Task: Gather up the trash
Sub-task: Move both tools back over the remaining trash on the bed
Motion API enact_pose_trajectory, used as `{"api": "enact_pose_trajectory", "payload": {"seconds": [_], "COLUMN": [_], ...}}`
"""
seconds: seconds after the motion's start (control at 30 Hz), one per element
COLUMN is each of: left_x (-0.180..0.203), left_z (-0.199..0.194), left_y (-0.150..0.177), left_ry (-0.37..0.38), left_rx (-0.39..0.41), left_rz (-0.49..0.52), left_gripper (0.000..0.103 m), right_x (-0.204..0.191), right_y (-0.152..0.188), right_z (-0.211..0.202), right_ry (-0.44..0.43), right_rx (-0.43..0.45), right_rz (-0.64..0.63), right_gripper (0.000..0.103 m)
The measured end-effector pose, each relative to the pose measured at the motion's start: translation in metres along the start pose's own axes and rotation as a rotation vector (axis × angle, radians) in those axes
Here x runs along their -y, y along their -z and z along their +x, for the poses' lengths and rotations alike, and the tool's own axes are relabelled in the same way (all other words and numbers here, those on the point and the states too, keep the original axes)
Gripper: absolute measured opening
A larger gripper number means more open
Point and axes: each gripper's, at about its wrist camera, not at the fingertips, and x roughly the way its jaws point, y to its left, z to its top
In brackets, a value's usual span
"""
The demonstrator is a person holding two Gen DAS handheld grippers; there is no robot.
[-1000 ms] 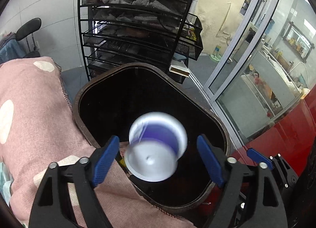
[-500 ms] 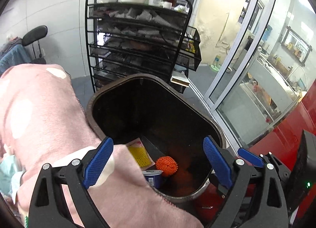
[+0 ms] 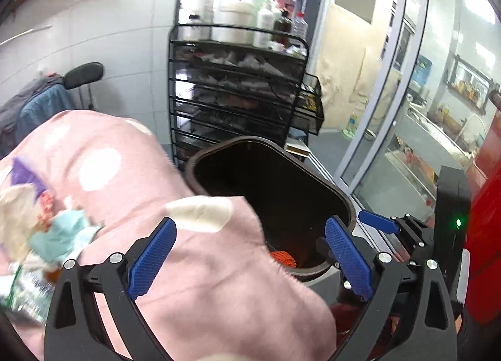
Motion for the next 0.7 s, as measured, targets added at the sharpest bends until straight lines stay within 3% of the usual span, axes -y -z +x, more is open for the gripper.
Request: {"api": "enact_pose_trajectory", "payload": {"seconds": [0.3,0.7], "left_x": [-0.037,-0.111], "left_z": [-0.044,-0.104], "left_y": [0.026,0.066], "left_ry": [-0.114,-0.229], "left_rx": [0.052,0.057], "left_rz": [-0.077,-0.176], "left_gripper": [0.095,0.095], "right_x": [-0.043,-0.135], "right_y": [-0.008,-0.010], "right_z": [-0.009,-0.007], "right_ry": [-0.133,-0.499], "right_rx": [0.011,-0.107], "right_rz": [-0.087,-0.263], "right_gripper": [0.086,0.087]}}
